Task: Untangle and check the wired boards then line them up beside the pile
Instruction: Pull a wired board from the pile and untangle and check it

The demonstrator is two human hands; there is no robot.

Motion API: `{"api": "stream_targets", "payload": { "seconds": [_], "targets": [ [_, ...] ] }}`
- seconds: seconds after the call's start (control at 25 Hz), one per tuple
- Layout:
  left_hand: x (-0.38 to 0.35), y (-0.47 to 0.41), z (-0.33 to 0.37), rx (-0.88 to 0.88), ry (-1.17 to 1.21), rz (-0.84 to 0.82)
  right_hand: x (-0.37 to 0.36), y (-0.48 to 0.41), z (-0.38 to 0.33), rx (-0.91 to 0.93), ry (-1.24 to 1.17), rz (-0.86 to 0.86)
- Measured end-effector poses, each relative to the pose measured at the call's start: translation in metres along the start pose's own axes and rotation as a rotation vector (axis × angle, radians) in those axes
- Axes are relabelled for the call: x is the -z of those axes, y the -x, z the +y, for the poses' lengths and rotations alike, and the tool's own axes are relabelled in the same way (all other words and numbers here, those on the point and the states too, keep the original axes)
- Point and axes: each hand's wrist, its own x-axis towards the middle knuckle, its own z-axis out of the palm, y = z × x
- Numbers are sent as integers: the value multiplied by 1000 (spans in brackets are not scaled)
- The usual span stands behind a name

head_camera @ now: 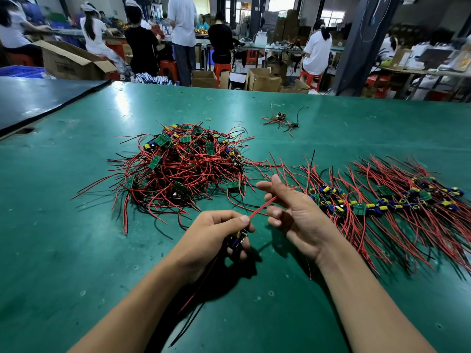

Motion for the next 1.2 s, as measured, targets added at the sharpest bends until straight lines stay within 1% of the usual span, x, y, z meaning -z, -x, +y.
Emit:
{"api": "stream_targets", "payload": {
  "seconds": [0.12, 0.2, 0.32, 0.52, 0.68, 0.76, 0.88, 0.92, 1.0, 1.08, 1.2],
  "targets": [
    [5, -2, 1, 26, 74, 32, 0, 1, 3, 14, 27, -89],
    [6, -2, 1, 41, 82, 21, -2, 0, 6, 31, 84, -104],
    [5, 0, 2, 51, 55, -41, -3, -2, 8, 81, 127, -18],
    [4, 3, 6, 50, -8, -135, 0, -1, 0, 142, 16, 180],
    [0, 6, 8, 46, -82, -190, -4, -1, -4, 46, -22, 295],
    [-1, 5, 7, 39, -97, -193, -1, 0, -8, -28, -84, 274],
    [-1, 4, 4, 29, -109, -170, 2, 1, -14, -176, -217, 147],
    [-1, 3, 3, 27, -113, -159, 3, 2, -14, -205, -228, 130],
    [0, 2, 1, 27, -105, -122, 3, 2, -12, -196, -164, 196],
    [0, -1, -1, 27, -67, -55, 3, 1, -9, -129, -45, 305],
    [-1, -6, -1, 43, 50, 63, 5, 0, -6, -50, 30, 350]
  ]
}}
